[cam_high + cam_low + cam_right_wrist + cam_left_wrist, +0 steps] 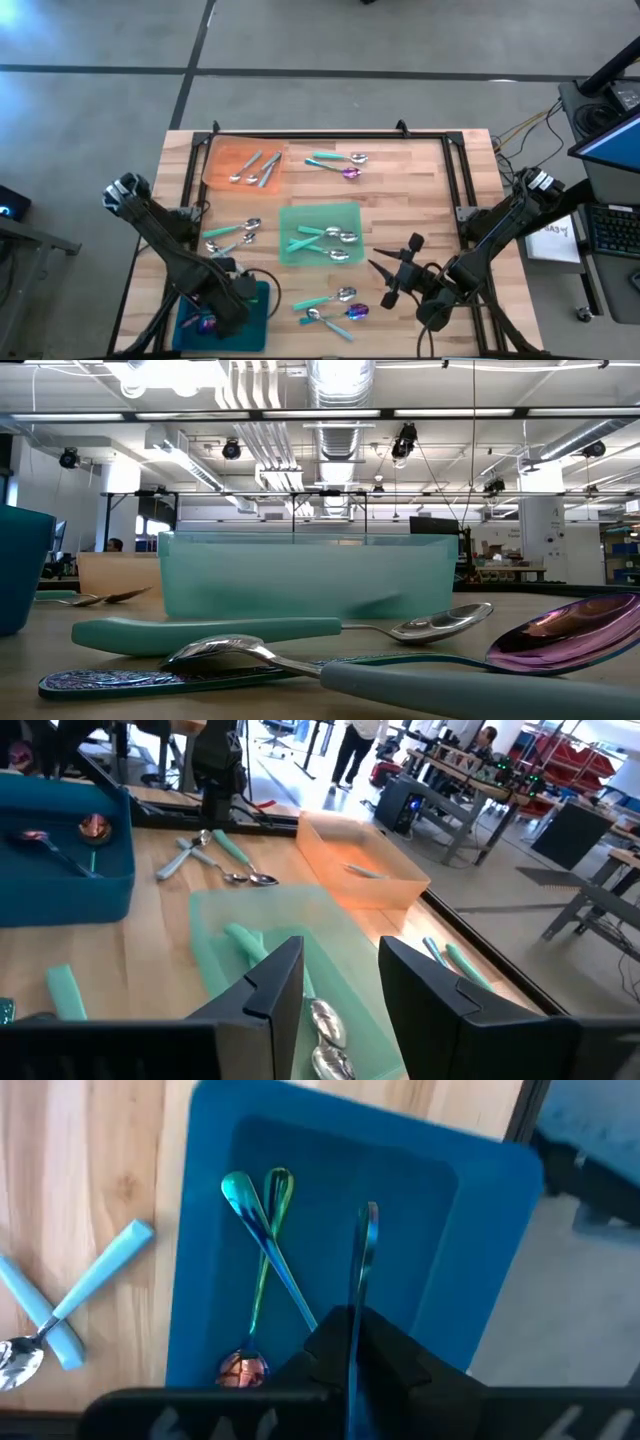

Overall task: Sort silverware by color (type)
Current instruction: Put the iridescent spoon into the blue bin

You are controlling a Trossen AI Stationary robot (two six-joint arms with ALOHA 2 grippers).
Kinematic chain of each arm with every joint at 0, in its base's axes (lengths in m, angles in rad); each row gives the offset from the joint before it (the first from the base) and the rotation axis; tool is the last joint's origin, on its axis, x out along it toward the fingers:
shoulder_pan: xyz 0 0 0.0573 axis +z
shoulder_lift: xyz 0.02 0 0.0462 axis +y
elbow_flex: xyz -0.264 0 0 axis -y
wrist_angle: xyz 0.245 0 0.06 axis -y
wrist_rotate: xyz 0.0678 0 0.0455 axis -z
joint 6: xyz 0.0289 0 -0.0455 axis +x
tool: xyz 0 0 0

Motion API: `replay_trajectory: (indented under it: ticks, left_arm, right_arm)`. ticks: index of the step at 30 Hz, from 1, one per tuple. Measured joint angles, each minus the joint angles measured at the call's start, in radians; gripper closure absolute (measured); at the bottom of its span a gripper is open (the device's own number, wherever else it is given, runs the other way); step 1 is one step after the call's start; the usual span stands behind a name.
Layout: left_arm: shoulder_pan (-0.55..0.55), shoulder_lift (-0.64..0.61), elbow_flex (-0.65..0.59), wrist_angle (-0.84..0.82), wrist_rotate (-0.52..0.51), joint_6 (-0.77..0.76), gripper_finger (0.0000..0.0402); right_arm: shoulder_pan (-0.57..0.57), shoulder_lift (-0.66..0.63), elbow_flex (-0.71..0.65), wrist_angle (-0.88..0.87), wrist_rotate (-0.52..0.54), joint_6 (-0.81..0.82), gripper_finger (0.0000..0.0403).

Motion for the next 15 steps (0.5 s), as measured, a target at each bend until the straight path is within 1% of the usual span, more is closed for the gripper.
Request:
replay_trajectory:
  ticks: [2, 7, 15]
  left_arm:
    - [0.000, 0.019, 0.000, -0.001, 0.016, 0.014, 0.0401]
    - [0.002, 0.039, 0.000, -0.001, 0.015, 0.024, 0.0399]
    - [0.011, 0.039, 0.000, -0.002, 0.012, -0.002, 0.0353]
  right_arm:
    - [0.000, 0.000, 0.000, 0.000, 0.000, 0.000, 0.0280]
    - [0.000, 0.000, 0.000, 0.000, 0.000, 0.000, 0.0278]
    - [0.000, 0.000, 0.000, 0.000, 0.000, 0.000, 0.0277]
